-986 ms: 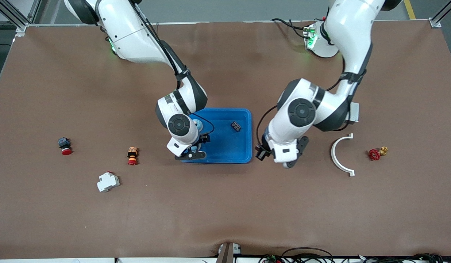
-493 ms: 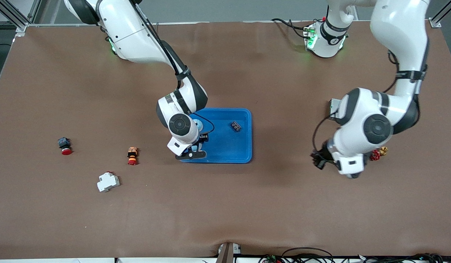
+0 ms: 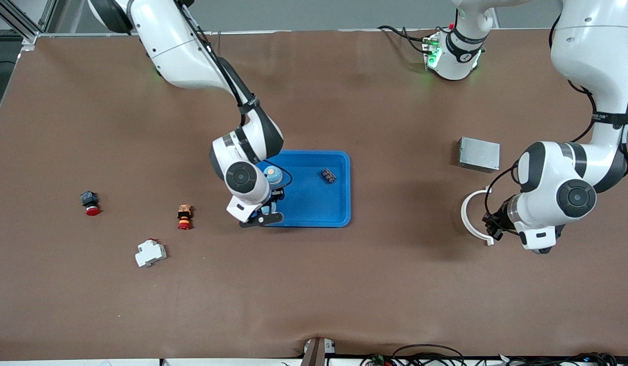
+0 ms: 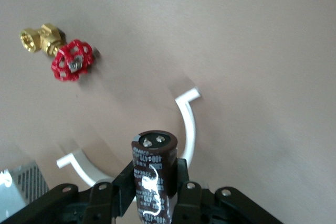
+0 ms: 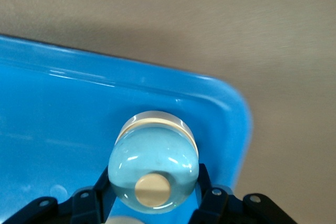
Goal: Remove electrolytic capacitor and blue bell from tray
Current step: 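Carry the capacitor beside the white arc and release it with the left gripper, then carry the bell toward the red buttons with the right gripper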
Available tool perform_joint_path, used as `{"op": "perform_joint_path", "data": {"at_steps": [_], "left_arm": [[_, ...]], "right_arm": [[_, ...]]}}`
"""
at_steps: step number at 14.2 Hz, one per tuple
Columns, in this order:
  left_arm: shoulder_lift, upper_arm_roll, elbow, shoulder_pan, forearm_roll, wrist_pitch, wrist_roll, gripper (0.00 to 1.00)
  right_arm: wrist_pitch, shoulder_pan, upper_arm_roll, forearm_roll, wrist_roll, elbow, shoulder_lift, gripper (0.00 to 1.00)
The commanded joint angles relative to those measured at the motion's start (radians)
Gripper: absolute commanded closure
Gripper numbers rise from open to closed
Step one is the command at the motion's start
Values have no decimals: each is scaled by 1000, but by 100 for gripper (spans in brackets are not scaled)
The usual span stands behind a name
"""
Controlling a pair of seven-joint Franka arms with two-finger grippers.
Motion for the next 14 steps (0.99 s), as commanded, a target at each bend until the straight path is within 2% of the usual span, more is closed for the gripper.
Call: {"op": "perform_joint_path", "data": {"at_steps": [1,3,5,7,8,9,10,13,14], "left_arm": [[24,-12,-78,83,47,101,100,100],[38,-9,-136,96,47,201,120,100],[34,-9,-146,97,47,206,122,100],[26,-8,-158,93,47,200,114,99],[22,-8,-158,94,47,192,113,89],[18,-9,-158,94,47,171,114,53],[8,-8,-157,93,47,149,114,1],[-52,-19,-147,91,47,63,120,0],[-81,-26,-144,88,45,39,117,0]], "right_arm": [[-165,-76,8,7,-92,3,-128,83],[-268,-141,6,0,-225,15,-182,83],[-327,-213,3,-18,-366,12,-230,82],[-364,-280,3,-100,-495,5,-266,81],[-370,-314,3,-133,-553,-1,-280,81],[-374,-357,3,-145,-624,-8,-291,81],[-376,-407,3,-145,-720,-8,-293,81],[-364,-556,5,-145,-1003,-8,-285,81],[-347,-573,3,-153,-1054,-32,-290,81]]}}
